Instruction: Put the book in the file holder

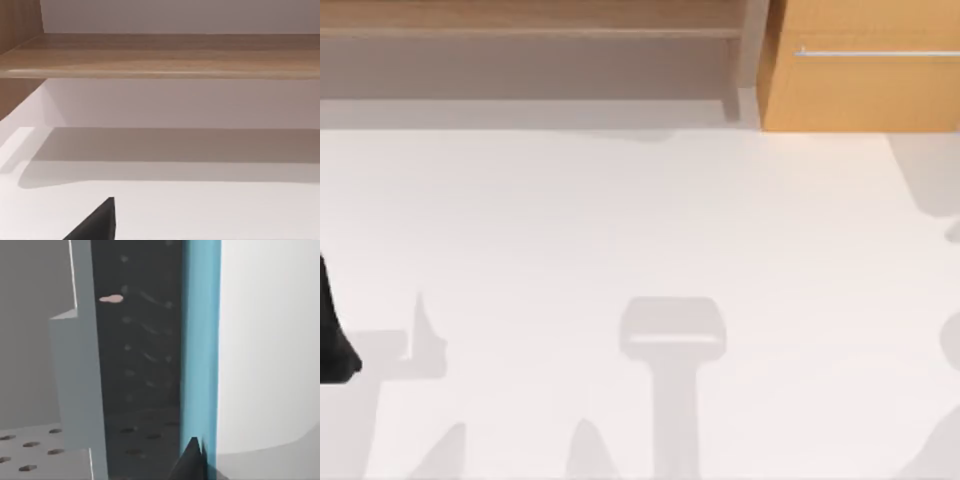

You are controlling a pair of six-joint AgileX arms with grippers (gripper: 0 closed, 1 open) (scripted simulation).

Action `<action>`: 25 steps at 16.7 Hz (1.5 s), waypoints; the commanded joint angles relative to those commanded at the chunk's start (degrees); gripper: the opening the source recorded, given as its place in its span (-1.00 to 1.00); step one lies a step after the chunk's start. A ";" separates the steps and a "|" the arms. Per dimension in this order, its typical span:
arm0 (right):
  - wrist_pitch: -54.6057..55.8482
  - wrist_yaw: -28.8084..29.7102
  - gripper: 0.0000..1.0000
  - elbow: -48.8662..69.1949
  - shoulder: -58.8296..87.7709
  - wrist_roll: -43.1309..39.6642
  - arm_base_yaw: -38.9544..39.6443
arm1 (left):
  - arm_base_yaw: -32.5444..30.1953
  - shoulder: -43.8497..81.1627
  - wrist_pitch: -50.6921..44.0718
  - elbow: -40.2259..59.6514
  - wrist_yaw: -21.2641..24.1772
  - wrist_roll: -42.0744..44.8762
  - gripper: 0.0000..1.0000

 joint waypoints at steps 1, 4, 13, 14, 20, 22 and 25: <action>0.00 0.00 -1.00 0.00 0.00 0.00 0.00 | 0.00 0.00 0.00 0.00 0.00 0.00 1.00; 0.11 0.09 -1.00 0.02 -0.08 0.07 0.31 | 0.00 0.00 0.00 0.00 0.00 0.00 1.00; -0.85 2.09 -1.00 6.40 5.29 0.65 2.09 | 0.00 0.00 0.00 0.00 0.00 0.00 1.00; -0.85 2.09 -1.00 6.40 5.29 0.65 2.09 | 0.00 0.00 0.00 0.00 0.00 0.00 1.00; -0.85 2.09 -0.25 6.40 5.29 0.65 2.09 | 0.00 0.00 0.00 0.00 0.00 0.00 1.00; -0.85 2.09 0.06 6.40 5.29 0.65 2.09 | 0.00 0.00 0.00 0.00 0.00 0.00 1.00; -0.85 2.09 0.51 6.40 5.29 0.65 2.09 | 0.00 0.00 0.00 0.00 0.00 0.00 1.00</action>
